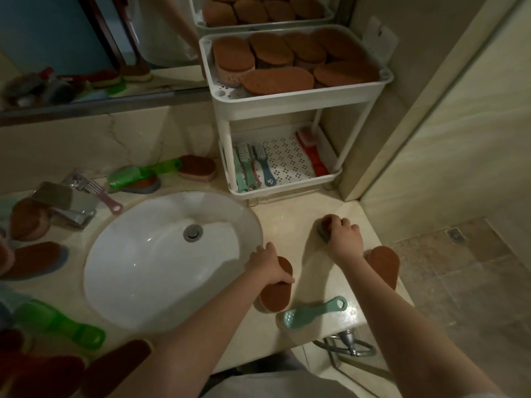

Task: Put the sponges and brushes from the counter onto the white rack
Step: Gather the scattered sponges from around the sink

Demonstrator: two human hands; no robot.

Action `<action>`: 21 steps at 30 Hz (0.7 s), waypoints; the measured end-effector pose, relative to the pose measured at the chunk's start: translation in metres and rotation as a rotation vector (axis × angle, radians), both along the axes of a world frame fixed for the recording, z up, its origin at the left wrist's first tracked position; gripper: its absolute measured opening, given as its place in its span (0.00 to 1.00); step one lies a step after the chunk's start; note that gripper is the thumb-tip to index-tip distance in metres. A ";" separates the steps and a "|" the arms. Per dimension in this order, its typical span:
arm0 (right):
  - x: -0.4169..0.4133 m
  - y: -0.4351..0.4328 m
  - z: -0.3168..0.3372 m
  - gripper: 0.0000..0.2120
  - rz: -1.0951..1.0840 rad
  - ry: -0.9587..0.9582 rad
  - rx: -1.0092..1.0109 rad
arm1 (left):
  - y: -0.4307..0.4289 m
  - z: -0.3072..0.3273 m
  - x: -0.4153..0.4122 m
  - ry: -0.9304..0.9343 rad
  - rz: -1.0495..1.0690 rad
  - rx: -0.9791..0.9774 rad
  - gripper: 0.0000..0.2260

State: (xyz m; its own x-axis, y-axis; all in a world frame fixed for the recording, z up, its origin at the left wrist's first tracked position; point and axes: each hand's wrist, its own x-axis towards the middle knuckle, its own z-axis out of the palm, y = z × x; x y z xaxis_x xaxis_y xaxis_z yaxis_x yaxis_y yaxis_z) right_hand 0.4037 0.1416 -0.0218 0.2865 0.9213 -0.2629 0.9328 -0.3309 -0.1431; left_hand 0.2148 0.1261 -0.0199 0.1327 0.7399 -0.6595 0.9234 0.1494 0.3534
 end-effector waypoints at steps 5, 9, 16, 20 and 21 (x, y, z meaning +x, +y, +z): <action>-0.019 0.003 0.000 0.24 0.036 0.135 0.069 | -0.002 -0.004 -0.002 -0.060 0.065 0.007 0.38; -0.019 0.001 0.000 0.25 0.062 0.162 0.076 | -0.001 -0.007 -0.005 -0.140 0.188 0.042 0.40; -0.022 0.007 0.012 0.24 0.004 0.329 0.175 | 0.007 0.000 -0.013 -0.330 0.343 0.021 0.39; -0.030 0.014 0.032 0.23 -0.056 0.524 0.334 | 0.025 0.025 -0.021 -0.477 0.558 0.123 0.28; -0.033 0.016 0.040 0.23 -0.083 0.584 0.374 | 0.031 0.033 -0.024 -0.557 0.626 0.140 0.26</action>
